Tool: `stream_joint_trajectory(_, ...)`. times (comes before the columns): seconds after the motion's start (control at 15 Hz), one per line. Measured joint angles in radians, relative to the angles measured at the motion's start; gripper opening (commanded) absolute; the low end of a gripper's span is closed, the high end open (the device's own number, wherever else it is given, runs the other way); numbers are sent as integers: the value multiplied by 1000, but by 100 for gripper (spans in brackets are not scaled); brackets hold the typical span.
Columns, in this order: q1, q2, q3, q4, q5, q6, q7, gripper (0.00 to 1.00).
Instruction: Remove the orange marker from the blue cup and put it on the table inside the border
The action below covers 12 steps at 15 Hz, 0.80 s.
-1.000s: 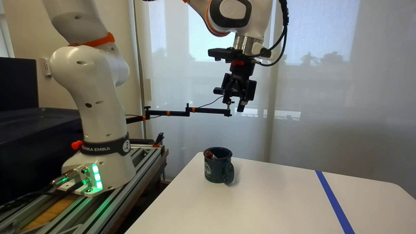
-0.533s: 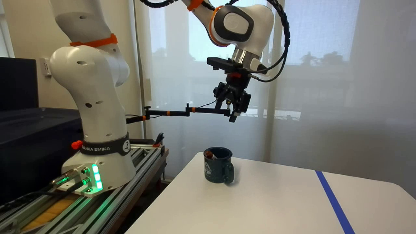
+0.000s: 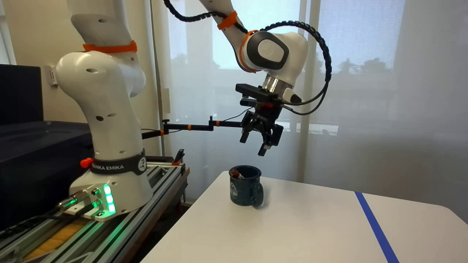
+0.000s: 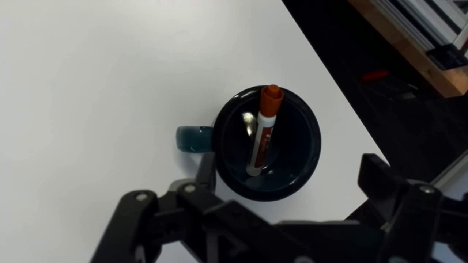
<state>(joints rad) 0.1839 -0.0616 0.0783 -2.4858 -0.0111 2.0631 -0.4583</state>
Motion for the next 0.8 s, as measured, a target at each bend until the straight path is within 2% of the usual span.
stream_joint_trajectory(0.33, 0, 91, 34, 2, -68, 54, -6, 100)
stream_joint_trajectory(0.53, 0, 102, 47, 7, -18, 52, -76, 100)
stream_joint_trajectory(0.8, -1, 109, 47, 13, -15, 57, -83, 100)
